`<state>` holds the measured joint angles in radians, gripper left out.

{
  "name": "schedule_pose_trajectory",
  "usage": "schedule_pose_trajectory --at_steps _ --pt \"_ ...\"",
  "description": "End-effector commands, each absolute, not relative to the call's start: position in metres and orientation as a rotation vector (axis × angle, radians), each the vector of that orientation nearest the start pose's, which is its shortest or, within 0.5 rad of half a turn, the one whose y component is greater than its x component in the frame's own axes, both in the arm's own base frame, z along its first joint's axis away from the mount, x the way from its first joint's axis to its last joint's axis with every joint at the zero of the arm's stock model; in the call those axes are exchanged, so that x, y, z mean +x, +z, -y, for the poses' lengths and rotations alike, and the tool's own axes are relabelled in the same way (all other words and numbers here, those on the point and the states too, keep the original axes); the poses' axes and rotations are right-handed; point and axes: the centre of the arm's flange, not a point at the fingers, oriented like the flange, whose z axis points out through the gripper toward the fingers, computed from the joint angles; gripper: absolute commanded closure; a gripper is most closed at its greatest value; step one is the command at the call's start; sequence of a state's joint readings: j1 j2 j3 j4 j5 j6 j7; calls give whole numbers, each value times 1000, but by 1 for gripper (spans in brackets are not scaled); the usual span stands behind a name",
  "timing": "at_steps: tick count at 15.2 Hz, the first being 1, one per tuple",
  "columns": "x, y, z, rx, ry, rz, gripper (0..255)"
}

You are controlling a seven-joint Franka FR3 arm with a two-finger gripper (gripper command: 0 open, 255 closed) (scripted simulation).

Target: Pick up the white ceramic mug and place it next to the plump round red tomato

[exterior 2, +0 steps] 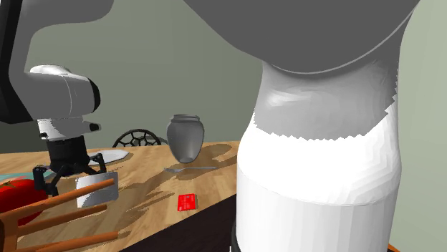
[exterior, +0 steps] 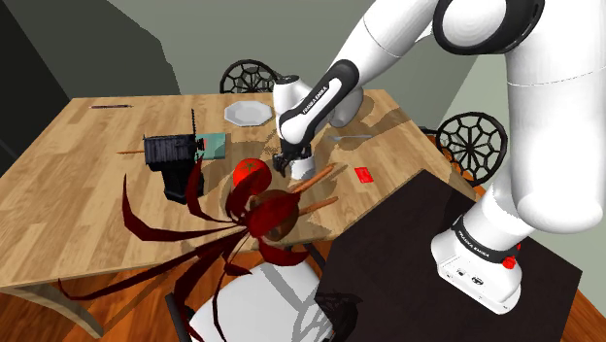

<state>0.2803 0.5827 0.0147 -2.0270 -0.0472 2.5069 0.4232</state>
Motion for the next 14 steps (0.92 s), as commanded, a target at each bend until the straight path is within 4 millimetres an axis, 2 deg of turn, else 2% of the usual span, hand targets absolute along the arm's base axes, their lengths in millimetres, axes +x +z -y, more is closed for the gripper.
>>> schedule_pose_trajectory --at_steps 1,2,6,14 --pt "559 146 -171 -3188 145 -145 0" --pt "560 146 -171 -3188 145 -145 0" --pt "565 195 -173 -3188 145 -145 0" --pt "565 195 -173 -3188 145 -145 0"
